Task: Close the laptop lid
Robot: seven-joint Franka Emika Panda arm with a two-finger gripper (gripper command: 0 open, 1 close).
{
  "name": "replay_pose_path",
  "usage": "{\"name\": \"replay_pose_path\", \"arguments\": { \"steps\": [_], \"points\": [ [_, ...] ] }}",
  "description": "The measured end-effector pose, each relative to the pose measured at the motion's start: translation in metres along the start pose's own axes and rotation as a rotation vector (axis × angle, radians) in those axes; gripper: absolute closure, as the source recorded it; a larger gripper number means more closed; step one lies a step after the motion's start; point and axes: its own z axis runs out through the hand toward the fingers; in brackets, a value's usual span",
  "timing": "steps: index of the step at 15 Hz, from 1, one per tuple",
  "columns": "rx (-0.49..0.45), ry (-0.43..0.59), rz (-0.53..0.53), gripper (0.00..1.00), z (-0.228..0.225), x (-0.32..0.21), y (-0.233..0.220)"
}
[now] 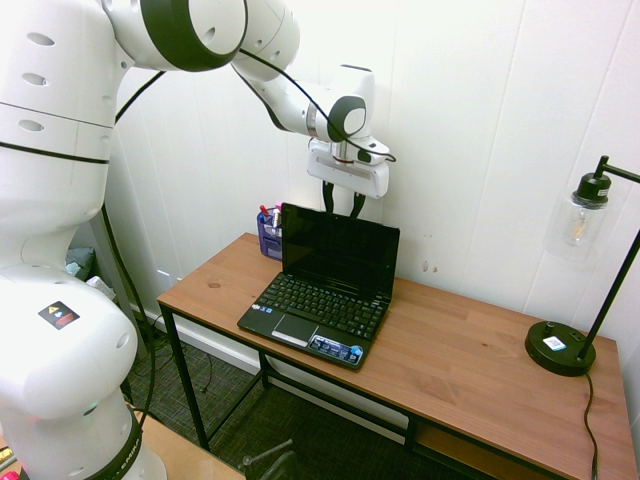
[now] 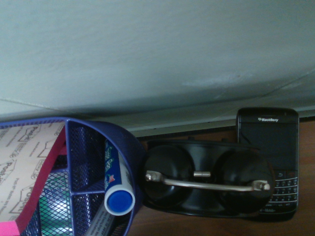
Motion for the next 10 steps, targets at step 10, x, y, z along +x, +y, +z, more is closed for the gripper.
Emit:
{"name": "replay_pose_path", "arguments": {
  "steps": [10],
  "points": [
    [-0.024,-0.019,0.006,1.0,0.0091,-0.0017,0.0082]
  ]
}}
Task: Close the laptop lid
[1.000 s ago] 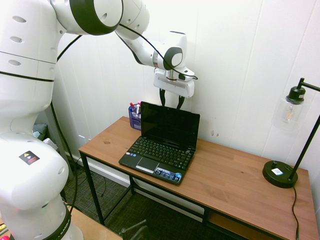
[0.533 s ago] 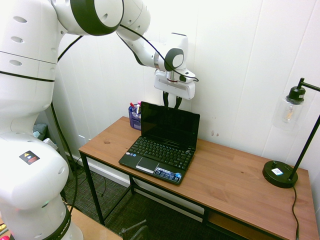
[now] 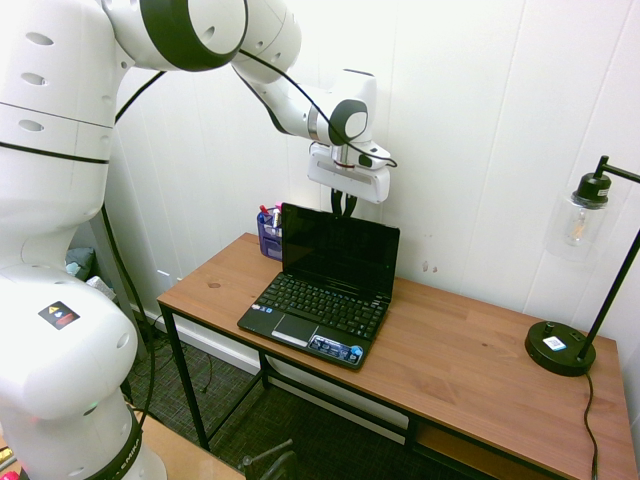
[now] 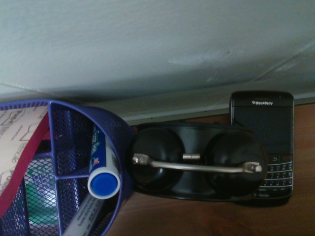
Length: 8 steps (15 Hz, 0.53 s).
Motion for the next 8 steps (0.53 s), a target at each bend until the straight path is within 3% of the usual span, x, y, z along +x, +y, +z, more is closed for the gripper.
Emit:
{"name": "replay_pose_path", "arguments": {
  "steps": [8],
  "points": [
    [-0.026,-0.025,0.007,1.0,0.003,-0.018,0.024]
  ]
}}
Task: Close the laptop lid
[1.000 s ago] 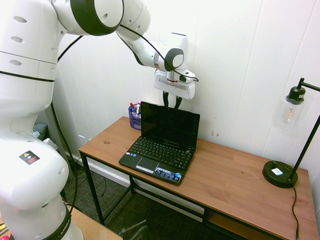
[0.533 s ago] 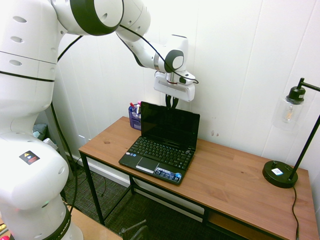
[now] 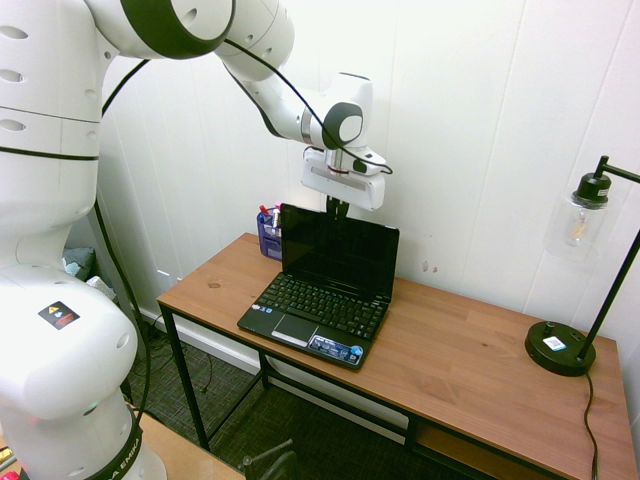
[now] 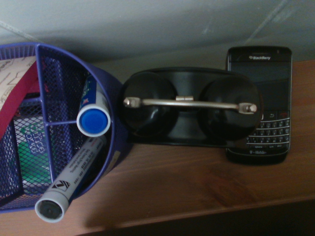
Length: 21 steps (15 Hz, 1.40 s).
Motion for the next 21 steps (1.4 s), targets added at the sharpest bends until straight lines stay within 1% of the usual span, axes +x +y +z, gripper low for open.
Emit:
{"name": "replay_pose_path", "arguments": {
  "steps": [7,10,17,21],
  "points": [
    [-0.013,-0.013,0.005,1.0,0.002,-0.008,0.013],
    [-0.03,-0.029,0.01,1.0,0.011,-0.012,0.02],
    [-0.06,-0.108,0.027,1.0,0.06,-0.031,0.051],
    [-0.087,-0.149,0.033,1.0,0.099,-0.043,0.073]
  ]
}}
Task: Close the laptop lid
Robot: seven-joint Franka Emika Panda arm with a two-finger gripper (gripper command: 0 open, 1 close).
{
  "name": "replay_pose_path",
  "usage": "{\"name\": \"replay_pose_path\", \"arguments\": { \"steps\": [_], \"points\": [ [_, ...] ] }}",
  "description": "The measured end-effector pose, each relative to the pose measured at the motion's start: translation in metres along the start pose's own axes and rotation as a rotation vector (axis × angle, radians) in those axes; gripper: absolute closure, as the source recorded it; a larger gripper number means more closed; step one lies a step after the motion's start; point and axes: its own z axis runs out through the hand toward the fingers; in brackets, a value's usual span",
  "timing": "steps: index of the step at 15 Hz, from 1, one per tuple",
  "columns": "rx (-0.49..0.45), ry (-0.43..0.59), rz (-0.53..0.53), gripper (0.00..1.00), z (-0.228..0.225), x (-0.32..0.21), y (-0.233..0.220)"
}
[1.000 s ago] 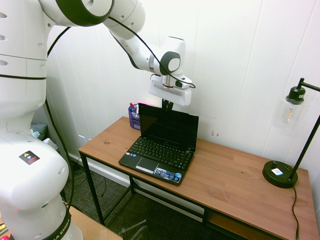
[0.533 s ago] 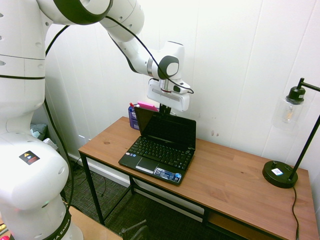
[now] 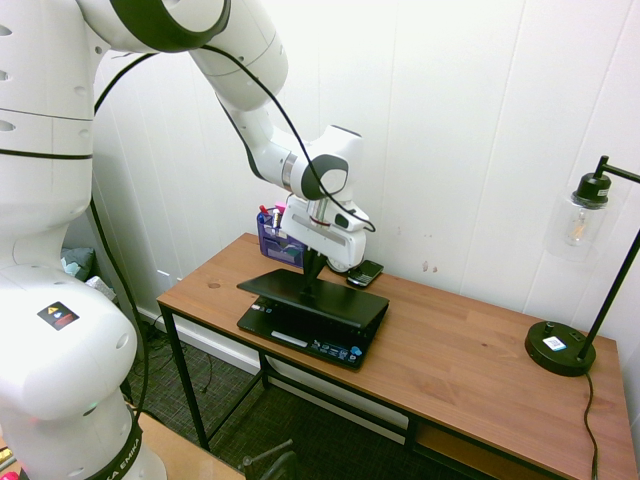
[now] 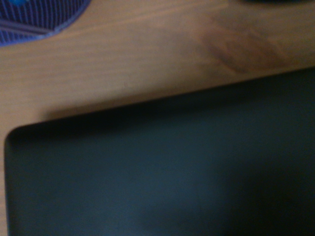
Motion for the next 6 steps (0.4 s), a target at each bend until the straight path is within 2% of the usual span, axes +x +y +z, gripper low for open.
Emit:
{"name": "replay_pose_path", "arguments": {
  "steps": [3,6],
  "points": [
    [-0.007,-0.024,0.003,1.0,0.026,-0.001,0.007],
    [0.009,-0.018,0.008,1.0,0.028,0.0,0.006]
  ]
}}
